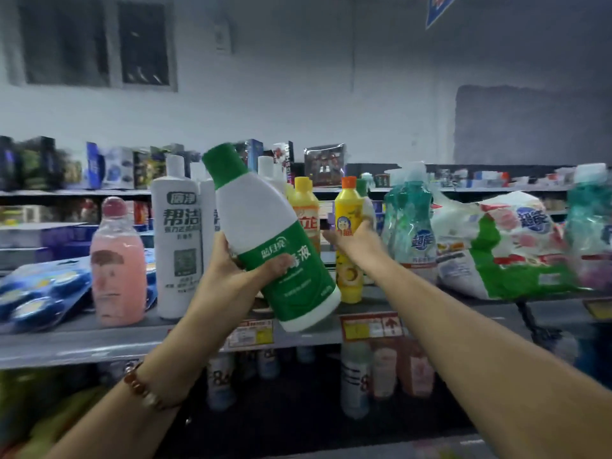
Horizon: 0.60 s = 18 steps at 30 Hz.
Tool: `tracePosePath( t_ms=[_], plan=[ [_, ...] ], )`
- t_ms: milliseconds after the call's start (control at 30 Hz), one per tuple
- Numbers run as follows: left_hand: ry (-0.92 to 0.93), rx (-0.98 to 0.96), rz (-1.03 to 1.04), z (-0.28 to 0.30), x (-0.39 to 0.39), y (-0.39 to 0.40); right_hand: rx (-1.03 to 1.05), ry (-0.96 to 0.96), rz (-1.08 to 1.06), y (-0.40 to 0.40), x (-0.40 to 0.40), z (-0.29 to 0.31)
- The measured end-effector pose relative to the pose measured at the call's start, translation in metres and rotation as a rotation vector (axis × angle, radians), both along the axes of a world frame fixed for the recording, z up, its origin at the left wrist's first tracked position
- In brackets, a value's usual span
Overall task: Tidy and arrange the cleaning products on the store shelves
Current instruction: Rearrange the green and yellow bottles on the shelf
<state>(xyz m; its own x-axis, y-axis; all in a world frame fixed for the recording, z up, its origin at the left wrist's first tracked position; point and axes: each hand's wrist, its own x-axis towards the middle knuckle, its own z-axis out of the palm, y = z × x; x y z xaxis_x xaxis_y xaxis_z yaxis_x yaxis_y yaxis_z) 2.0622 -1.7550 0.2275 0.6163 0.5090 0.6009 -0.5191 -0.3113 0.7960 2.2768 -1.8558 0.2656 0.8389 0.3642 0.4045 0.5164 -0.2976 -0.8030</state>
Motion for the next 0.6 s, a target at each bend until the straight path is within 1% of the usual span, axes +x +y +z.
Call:
tracePosePath(
  t_ms=[33, 167, 267, 367, 433, 500, 600],
  plan=[
    [-0.008, -0.016, 0.019, 0.001, -0.001, -0.006, -0.01, 0.002, 0.009, 0.005, 0.004, -0.004],
    [-0.006, -0.013, 0.063, 0.001, 0.0, -0.018, 0.091, -0.137, -0.022, 0.009, 0.019, -0.02],
    [0.033, -0.021, 0.045, 0.001, 0.005, -0.022, 0.215, -0.147, 0.051, -0.007, 0.023, -0.021],
    [0.059, 0.024, 0.044, 0.005, 0.021, -0.028, 0.425, -0.157, 0.132, -0.041, 0.016, -0.014],
    [0.048, 0.053, 0.04, 0.011, 0.036, -0.034, 0.547, -0.19, 0.145, -0.072, 0.007, -0.004],
    [0.054, 0.096, 0.035, 0.018, 0.057, -0.038, 0.608, -0.217, 0.174, -0.103, 0.0, 0.004],
    [0.09, 0.208, 0.06, 0.027, 0.091, -0.047, 0.638, -0.247, 0.218, -0.141, -0.004, 0.003]
  ],
)
